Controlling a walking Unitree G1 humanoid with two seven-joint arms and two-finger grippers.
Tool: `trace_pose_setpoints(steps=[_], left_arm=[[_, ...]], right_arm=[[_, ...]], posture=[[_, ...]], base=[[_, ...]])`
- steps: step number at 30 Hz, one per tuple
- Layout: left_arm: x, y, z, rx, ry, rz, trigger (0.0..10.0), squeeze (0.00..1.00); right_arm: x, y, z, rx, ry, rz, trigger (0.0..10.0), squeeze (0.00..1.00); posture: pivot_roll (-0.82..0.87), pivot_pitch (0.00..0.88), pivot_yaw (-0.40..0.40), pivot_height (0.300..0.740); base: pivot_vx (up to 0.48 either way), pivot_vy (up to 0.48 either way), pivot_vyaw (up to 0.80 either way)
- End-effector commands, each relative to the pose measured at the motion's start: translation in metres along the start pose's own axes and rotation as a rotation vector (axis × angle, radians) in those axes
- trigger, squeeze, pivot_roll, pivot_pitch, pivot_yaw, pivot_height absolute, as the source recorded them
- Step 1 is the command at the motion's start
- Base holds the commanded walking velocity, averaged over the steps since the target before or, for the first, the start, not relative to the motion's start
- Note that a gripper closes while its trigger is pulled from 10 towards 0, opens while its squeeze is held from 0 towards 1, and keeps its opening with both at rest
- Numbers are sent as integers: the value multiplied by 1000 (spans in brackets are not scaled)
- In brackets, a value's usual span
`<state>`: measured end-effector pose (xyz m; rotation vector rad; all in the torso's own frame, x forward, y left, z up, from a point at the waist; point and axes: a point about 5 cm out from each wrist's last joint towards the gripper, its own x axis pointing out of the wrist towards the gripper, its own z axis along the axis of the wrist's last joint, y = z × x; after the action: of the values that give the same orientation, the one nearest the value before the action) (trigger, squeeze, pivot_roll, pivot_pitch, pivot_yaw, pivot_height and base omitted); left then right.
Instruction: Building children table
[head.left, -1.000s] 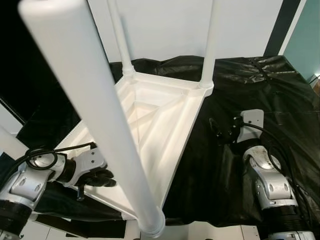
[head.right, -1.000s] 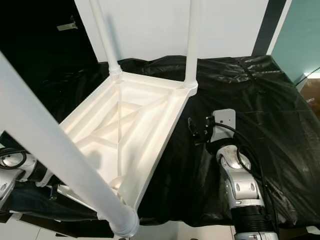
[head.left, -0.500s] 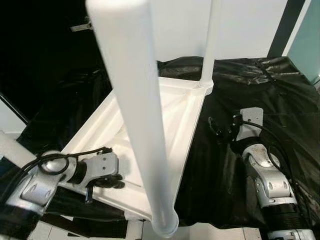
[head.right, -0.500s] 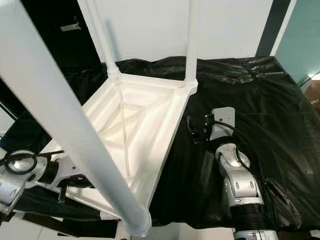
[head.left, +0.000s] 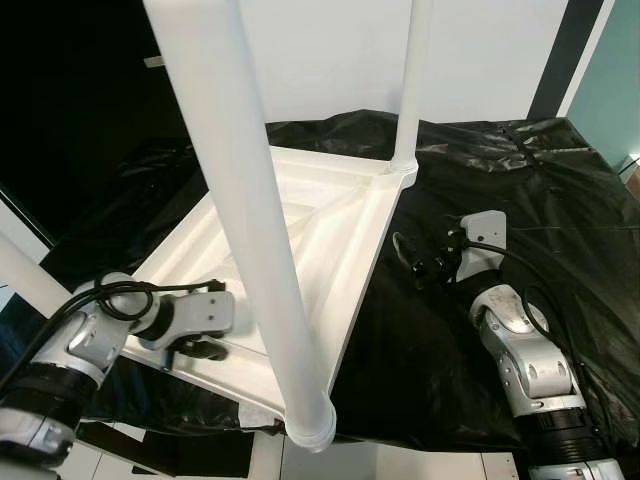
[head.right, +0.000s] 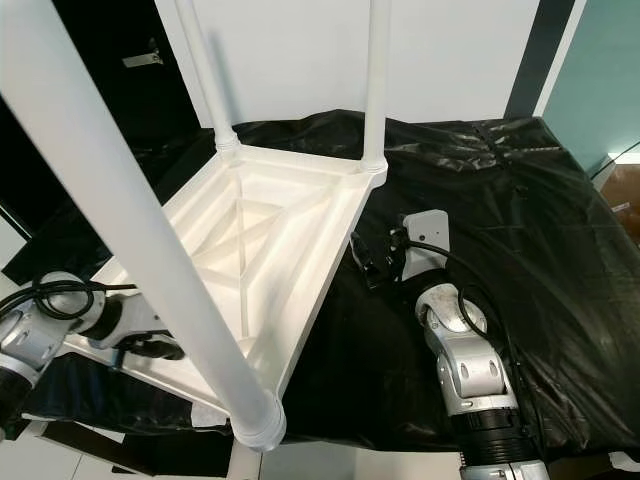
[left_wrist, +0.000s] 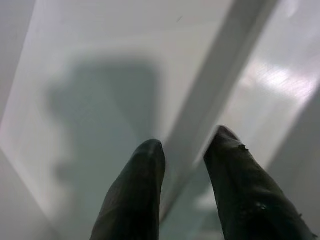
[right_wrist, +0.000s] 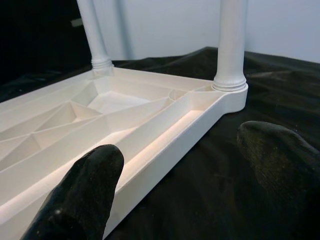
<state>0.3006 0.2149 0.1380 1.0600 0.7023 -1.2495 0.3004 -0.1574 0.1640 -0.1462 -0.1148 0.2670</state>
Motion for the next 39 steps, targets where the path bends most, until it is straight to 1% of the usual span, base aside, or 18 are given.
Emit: trace_pose_setpoints(steps=[1,6,7,8,9,18,22,23,24,26,27,29,31,34,35,36,37,39], left_arm=[[3,13,-5,6,45,235,10000,0],[6,17,-5,-12,59,216,10000,0],[8,19,-4,-26,61,205,4353,0],[10,20,-4,-35,61,198,4353,0],[11,20,-5,-55,64,187,0,0],[4,19,-14,-186,45,233,0,0],[-2,17,-19,-282,17,304,0,0],[-4,15,-21,-336,1,347,0,0],[-4,15,-21,-336,1,347,0,0],[-9,11,-22,-424,-20,442,0,0],[-9,11,-22,-424,-20,442,0,0],[-11,5,-22,-472,-22,488,0,0],[-11,-11,-19,-537,-13,549,0,0],[-8,-22,-11,-565,-31,549,0,0],[-3,-35,-1,-566,-55,532,0,0],[-3,-35,-1,-566,-55,532,0,0],[4,-55,19,-589,-113,480,0,0],[7,-58,28,-571,-147,469,0,0]], right_arm=[[-1,2,-1,5,7,1,10000,0],[-1,0,0,4,10,-2,10000,0],[-1,-2,0,2,11,-5,10000,0],[-1,-3,0,0,11,-6,10000,0],[-1,-3,1,-1,10,-8,10000,0],[-5,-8,1,0,13,-32,10000,0],[-5,-5,1,5,15,-34,10000,0],[-4,-3,1,7,15,-34,10000,0],[-4,-3,1,7,15,-34,10000,0],[-4,-2,1,9,15,-33,10000,0],[-4,-2,1,9,15,-33,10000,0],[-4,-2,1,9,16,-33,10000,0],[-4,-2,0,8,21,-32,10000,0],[-4,-2,0,10,23,-30,10000,0],[-4,-2,0,11,25,-26,10000,0],[-4,-2,0,11,25,-26,10000,0],[-4,-3,0,7,31,-18,10000,0],[-4,-3,-1,8,33,-14,10000,0]], posture=[[12,47,74,740],[15,47,74,740],[12,47,77,740],[12,47,77,740],[10,49,81,740],[4,55,85,740],[10,59,79,740],[10,60,78,740],[10,60,78,740],[12,64,72,740],[12,64,72,740],[16,67,66,740],[22,69,58,740],[27,70,49,740],[31,70,42,740],[31,70,42,740],[37,71,31,740],[41,71,26,740]], base=[[0,0,0],[0,0,0],[0,0,0],[0,0,0],[0,0,0],[0,0,0],[0,0,0],[0,0,0],[0,0,0],[0,0,0],[0,0,0],[0,0,0],[0,0,0],[0,0,0],[0,0,0],[0,0,0],[0,0,0],[0,0,0]])
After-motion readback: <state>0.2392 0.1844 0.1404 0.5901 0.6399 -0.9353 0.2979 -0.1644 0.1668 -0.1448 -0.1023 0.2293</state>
